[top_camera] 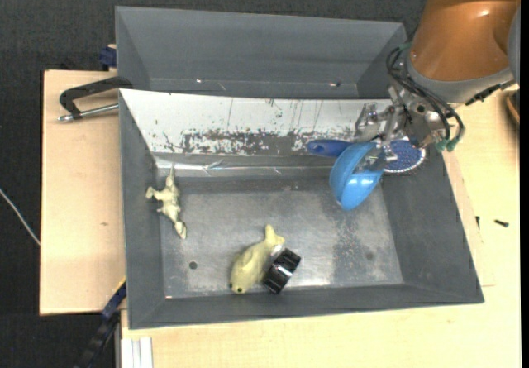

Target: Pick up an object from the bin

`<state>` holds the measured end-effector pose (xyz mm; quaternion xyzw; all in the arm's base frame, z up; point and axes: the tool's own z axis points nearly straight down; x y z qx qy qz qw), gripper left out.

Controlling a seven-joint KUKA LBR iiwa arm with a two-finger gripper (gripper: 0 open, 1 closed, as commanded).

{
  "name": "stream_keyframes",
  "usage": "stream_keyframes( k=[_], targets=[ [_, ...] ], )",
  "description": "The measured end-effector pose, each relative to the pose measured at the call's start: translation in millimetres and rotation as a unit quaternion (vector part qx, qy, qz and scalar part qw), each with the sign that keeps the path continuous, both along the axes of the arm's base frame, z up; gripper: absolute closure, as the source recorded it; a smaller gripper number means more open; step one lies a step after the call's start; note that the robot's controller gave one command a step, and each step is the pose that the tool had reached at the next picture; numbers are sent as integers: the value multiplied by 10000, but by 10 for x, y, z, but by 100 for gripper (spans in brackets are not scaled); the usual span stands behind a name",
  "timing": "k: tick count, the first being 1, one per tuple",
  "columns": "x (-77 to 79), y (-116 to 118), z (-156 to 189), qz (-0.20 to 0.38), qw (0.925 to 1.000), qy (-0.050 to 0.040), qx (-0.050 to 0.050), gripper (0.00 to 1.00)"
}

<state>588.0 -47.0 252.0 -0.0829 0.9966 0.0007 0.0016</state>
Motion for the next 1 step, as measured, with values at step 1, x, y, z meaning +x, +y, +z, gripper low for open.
stream_keyframes(
  k=[1],
  targets=[
    [0,0,0,1,10000,0,-1,100]
  ],
)
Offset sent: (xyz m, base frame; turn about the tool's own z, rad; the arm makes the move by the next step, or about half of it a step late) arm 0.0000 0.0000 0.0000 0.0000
